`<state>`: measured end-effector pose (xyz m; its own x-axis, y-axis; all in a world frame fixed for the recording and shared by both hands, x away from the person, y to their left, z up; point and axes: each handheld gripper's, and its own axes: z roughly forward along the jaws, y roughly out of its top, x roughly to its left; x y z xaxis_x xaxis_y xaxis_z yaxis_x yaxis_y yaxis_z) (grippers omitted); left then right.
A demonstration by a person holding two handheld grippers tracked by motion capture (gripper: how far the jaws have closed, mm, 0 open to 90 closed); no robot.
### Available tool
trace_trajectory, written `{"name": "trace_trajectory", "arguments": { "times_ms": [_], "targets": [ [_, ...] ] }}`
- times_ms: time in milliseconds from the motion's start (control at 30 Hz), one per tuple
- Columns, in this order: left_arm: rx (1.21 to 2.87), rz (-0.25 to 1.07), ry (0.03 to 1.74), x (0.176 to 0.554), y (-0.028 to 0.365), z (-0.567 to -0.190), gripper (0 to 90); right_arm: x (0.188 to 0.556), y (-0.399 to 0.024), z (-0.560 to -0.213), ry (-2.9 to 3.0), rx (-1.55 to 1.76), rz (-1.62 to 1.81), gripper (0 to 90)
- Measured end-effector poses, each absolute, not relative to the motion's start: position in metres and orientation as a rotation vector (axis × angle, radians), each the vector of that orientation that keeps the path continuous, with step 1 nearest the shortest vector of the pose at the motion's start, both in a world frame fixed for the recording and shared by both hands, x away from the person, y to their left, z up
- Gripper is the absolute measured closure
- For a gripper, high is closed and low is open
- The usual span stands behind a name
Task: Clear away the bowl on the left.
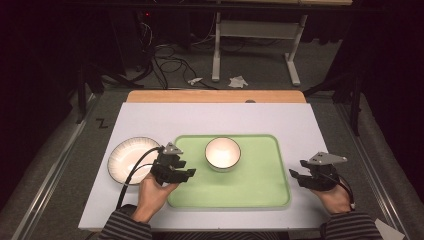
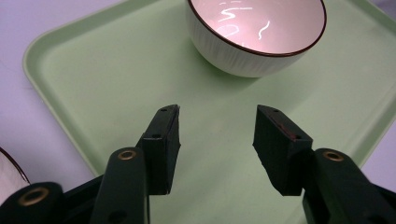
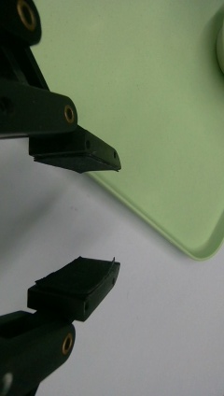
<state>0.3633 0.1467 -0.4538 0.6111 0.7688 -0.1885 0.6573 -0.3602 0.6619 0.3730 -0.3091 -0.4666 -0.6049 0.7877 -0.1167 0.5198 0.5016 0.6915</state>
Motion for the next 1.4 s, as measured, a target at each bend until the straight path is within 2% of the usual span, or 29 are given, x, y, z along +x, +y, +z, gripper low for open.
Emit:
{"name": "trace_trajectory", "arguments": {
  "times_ms": [1400],
  "targets": [
    [2.190, 0.144, 1.150, 0.371, 0.140, -0.468, 46.9, 0.374, -0.301, -0.473, 2.438, 1.019, 0.871, 46.6]
  ]
}}
